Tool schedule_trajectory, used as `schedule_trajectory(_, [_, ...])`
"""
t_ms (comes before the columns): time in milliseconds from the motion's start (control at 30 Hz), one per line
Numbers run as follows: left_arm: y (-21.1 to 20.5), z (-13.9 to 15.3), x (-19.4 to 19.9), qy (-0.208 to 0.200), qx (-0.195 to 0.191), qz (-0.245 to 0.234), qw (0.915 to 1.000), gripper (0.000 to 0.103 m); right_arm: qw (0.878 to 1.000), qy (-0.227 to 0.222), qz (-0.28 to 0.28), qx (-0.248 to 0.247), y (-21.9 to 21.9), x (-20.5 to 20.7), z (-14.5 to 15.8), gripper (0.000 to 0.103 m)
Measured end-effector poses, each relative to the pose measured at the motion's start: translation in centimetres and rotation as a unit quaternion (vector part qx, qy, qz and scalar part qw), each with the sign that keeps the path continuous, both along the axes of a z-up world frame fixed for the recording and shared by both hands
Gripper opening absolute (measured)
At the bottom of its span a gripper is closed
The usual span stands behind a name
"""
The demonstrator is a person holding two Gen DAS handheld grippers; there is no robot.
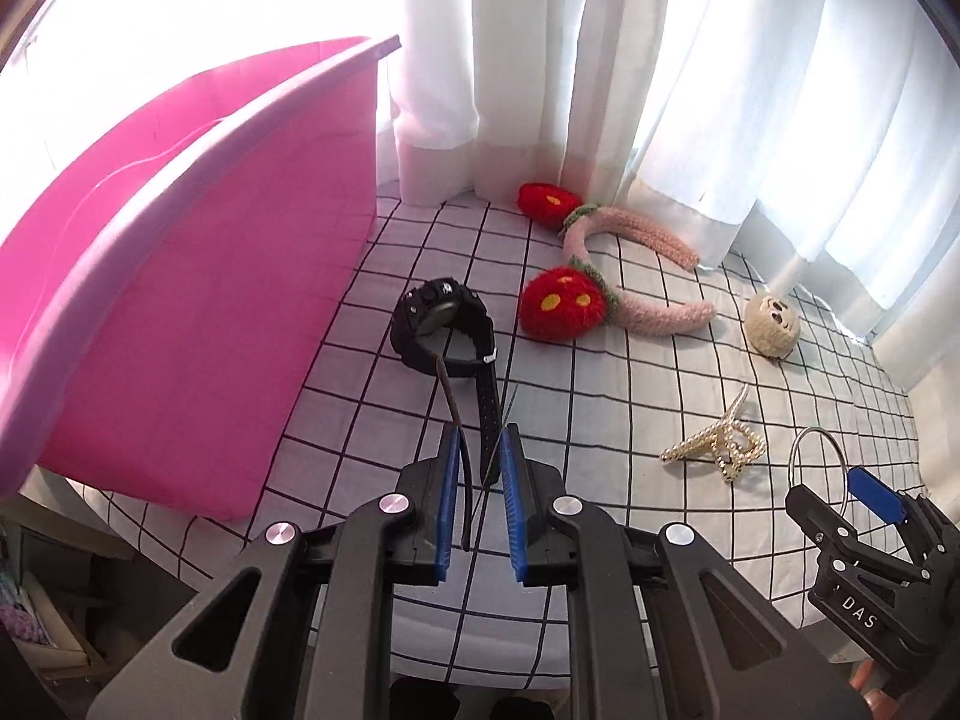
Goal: Organize jewelry
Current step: 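Carry the hairpin and bangle over the pink tub with both tools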
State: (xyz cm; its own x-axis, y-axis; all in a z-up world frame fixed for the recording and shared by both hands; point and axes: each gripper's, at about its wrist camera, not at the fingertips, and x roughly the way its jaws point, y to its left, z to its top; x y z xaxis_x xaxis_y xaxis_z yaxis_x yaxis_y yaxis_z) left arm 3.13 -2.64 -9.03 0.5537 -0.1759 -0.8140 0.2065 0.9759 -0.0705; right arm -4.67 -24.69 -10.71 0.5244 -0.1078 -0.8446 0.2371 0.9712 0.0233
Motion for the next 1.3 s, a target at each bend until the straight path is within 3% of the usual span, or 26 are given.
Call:
schedule_trajectory(467, [2.6,7.6,1.7,-0.066,-0.023,0.014,0.9975,0.014,0.996,-0.076,0.039,-0.024,3.4,4.4,7.8,0.071])
schedule_trajectory(767, [7.4,12.2,2.9,-0.1,-0.038,0.05,0.993,0.014,0.988,-0.118,0.093,-0.025,8.1,8.1,11.8,0.071])
schedule_trajectory(1033, [13.3,14.1,4.8,-0.117,-0.038,0.097,0.9876,0.014,0.977,-0.147,0.154,-0.023,14.4,11.7,14.8,0.071])
schedule_trajectory(1300, [19.3,13.8,6.6,-0.112,-0.024,0.138,0.9838,0.014,0.965,-0.156,0.208,-0.013,21.2,15.0,16.3,0.071])
